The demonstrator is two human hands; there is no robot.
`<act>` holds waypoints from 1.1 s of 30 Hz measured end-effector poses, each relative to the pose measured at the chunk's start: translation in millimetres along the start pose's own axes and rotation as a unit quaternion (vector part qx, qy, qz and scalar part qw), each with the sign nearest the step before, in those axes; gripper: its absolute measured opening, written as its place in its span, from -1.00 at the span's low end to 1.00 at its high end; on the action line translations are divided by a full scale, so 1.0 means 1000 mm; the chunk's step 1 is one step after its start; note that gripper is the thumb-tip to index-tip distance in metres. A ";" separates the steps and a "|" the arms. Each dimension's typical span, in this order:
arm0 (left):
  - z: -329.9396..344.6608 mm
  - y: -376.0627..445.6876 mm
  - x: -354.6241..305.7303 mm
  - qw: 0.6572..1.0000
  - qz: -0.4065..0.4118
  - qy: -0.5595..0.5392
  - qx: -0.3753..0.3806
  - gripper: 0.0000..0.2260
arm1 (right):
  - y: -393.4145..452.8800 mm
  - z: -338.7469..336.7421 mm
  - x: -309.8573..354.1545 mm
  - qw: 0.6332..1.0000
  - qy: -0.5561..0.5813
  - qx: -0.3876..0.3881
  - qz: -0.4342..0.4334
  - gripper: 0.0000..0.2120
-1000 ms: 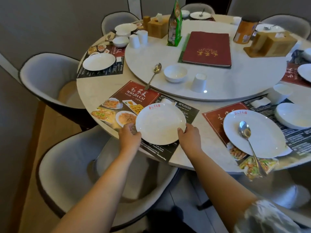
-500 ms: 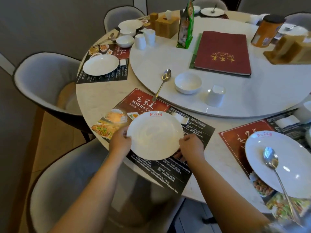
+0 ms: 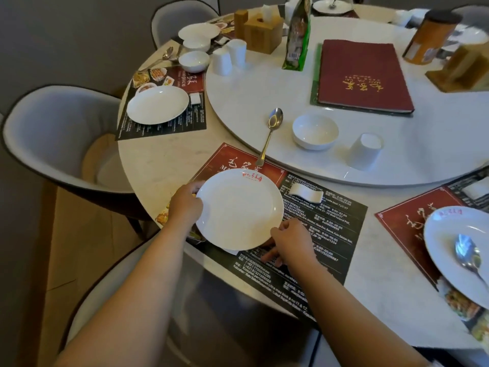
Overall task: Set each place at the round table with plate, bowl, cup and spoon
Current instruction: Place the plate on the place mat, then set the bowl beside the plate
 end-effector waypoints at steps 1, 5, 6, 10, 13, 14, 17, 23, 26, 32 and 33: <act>-0.002 0.003 0.000 1.000 0.006 0.010 0.005 -0.52 | 0.001 0.004 0.000 1.000 0.002 -0.005 0.001 -0.88; -0.006 0.011 -0.002 0.998 0.042 0.049 0.017 -0.55 | 0.004 0.012 -0.001 0.999 -0.002 -0.034 0.010 -0.91; -0.006 0.012 -0.003 0.997 0.049 0.057 0.020 -0.56 | 0.004 0.013 -0.001 0.999 -0.006 -0.041 0.011 -0.92; -0.005 0.020 -0.001 0.993 0.080 0.085 0.030 -0.57 | 0.000 0.007 0.000 0.995 -0.037 -0.090 0.011 -0.91; -0.009 0.022 -0.011 0.990 0.073 0.121 -0.006 -0.56 | -0.014 -0.013 0.015 0.981 -0.074 -0.180 -0.014 -0.81; -0.010 0.020 -0.022 0.988 0.085 0.123 -0.021 -0.57 | -0.018 -0.021 0.024 0.976 -0.074 -0.204 -0.033 -0.81; 0.009 0.017 -0.074 0.980 0.186 0.075 -0.010 -0.68 | -0.015 -0.050 0.051 0.965 -0.033 -0.244 -0.091 -0.86; 0.083 0.048 -0.162 0.964 0.229 -0.061 0.120 -0.73 | 0.037 -0.128 0.089 0.945 0.114 -0.263 -0.159 -0.56; 0.113 0.070 -0.185 0.967 0.198 -0.085 0.139 -0.61 | 0.075 -0.154 0.099 0.938 0.174 -0.251 -0.166 -0.41; 0.145 0.092 -0.200 0.964 0.156 -0.135 0.170 -0.75 | 0.116 -0.173 0.094 0.927 0.229 -0.256 -0.149 -0.48; 0.146 0.094 -0.198 0.962 0.152 -0.149 0.171 -0.72 | 0.116 -0.174 0.094 0.924 0.240 -0.254 -0.153 -0.49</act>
Point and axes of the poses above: each hand's wrist, its own y-axis towards the middle knuckle, its own z-axis out of the palm, x = y × z, the point moved 10 cm from there along y, towards the middle knuckle, and after that the axes turned 13 degrees about x, right-handed, at the moved point
